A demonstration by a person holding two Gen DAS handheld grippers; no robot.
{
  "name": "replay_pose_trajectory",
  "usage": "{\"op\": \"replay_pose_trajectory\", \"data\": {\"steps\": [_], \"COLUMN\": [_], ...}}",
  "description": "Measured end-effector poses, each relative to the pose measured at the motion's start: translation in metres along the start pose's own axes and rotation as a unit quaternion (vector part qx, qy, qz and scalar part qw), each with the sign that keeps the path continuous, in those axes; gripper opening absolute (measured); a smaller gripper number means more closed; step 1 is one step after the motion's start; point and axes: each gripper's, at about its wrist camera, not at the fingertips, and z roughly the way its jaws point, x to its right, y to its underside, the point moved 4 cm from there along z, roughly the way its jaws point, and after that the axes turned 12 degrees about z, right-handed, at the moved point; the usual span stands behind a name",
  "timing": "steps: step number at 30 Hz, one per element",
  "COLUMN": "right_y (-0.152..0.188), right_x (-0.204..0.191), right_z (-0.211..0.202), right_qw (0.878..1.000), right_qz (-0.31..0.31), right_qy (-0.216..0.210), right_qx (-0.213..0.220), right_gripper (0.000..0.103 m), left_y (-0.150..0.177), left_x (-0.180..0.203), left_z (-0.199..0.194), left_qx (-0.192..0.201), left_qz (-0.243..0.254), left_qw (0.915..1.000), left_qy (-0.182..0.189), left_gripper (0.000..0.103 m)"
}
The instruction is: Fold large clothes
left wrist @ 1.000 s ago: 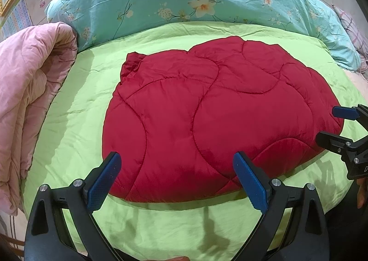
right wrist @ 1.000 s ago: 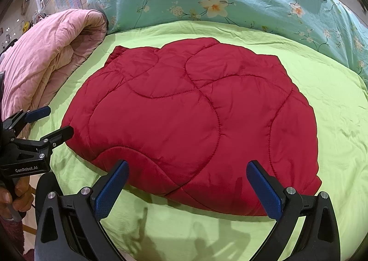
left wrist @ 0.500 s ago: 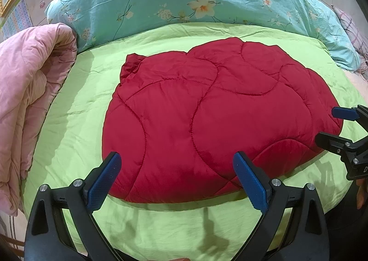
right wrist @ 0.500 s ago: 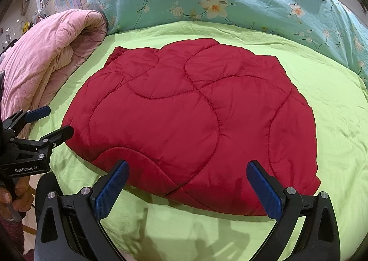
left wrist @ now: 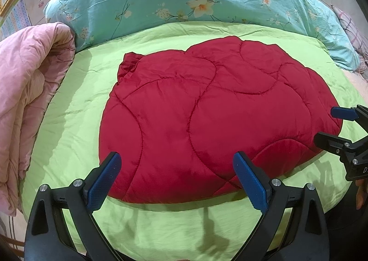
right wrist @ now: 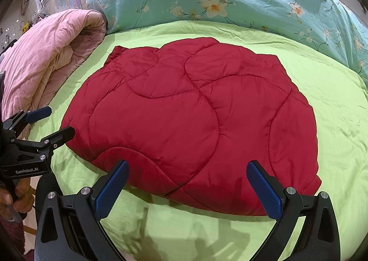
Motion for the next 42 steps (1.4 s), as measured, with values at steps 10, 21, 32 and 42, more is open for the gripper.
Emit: {"op": "replay_pose_trajectory", "data": {"steps": [10,21,32,42], "right_y": [-0.0001,-0.0049,-0.0051,-0.0075], "right_x": [0.0,0.001,-0.0009,0.0011], "right_z": [0.001,-0.0001,-0.0005,0.0016], "right_qw": [1.0,1.0,1.0,1.0], "right_qz": [0.0,0.006,0.004,0.007], "right_qy": [-0.001,-0.002,-0.002,-0.003], "right_qx": [0.0,0.007,0.007,0.007], "right_gripper": [0.102,0.102,0.102,0.102], "left_y": [-0.0001,-0.0038,-0.004,-0.0048], "left_x": [-0.0002,-0.0027,-0.0014,-0.0005], "left_z": [0.0005,-0.0006,-0.0021,-0.002], "left_qx": [0.001,0.012,0.014,0.014], "left_qz": [0.0,-0.001,-0.003,-0.006], "left_qw": [1.0,0.9999,0.9999,0.9999], "left_qy": [0.001,-0.005,-0.006,-0.003], "left_gripper": [0.098,0.098,0.098,0.098]}}
